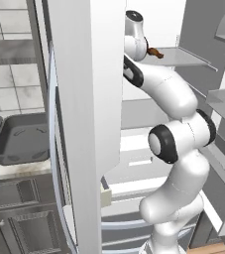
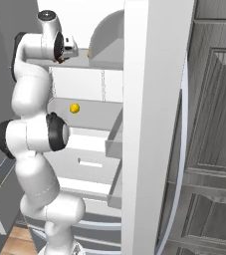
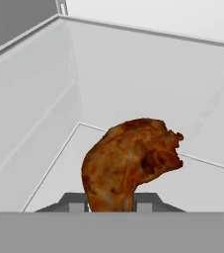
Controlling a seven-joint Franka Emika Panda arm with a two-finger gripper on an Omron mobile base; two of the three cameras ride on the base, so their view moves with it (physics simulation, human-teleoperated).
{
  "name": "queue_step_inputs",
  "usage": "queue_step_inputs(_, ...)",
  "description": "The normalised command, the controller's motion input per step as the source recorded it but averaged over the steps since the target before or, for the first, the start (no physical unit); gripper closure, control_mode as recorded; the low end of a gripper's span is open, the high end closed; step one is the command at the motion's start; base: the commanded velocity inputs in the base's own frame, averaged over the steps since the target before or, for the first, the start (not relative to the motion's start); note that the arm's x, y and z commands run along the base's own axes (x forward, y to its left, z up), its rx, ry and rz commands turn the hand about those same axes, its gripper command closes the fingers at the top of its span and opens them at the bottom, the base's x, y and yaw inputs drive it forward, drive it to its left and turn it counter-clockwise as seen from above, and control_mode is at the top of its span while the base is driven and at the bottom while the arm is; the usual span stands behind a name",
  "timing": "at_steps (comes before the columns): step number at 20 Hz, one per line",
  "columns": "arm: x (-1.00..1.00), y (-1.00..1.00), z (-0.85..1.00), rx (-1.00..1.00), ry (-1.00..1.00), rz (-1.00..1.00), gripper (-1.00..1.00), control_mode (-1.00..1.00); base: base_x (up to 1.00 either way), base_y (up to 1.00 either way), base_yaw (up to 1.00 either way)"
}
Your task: Place one lemon and one chicken drumstick in each tupperware on the nearby counter, to pack two identical lunches.
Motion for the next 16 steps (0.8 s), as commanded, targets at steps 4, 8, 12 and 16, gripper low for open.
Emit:
queue_step_inputs(4,-1.0,-0.23,-0.39,0.0,-0.02,0.0,1.0,-1.0,0.0,0.0,0.0)
queue_step_inputs(8,-1.0,-0.49,-0.33,0.01,-0.08,0.0,1.0,-1.0,0.0,0.0,0.0)
queue_step_inputs(12,-1.0,-0.57,-0.08,0.03,-0.02,0.0,1.0,-1.0,0.0,0.0,0.0)
queue_step_inputs(16,-1.0,-0.54,-0.06,0.01,0.0,0.0,1.0,-1.0,0.0,0.0,0.0)
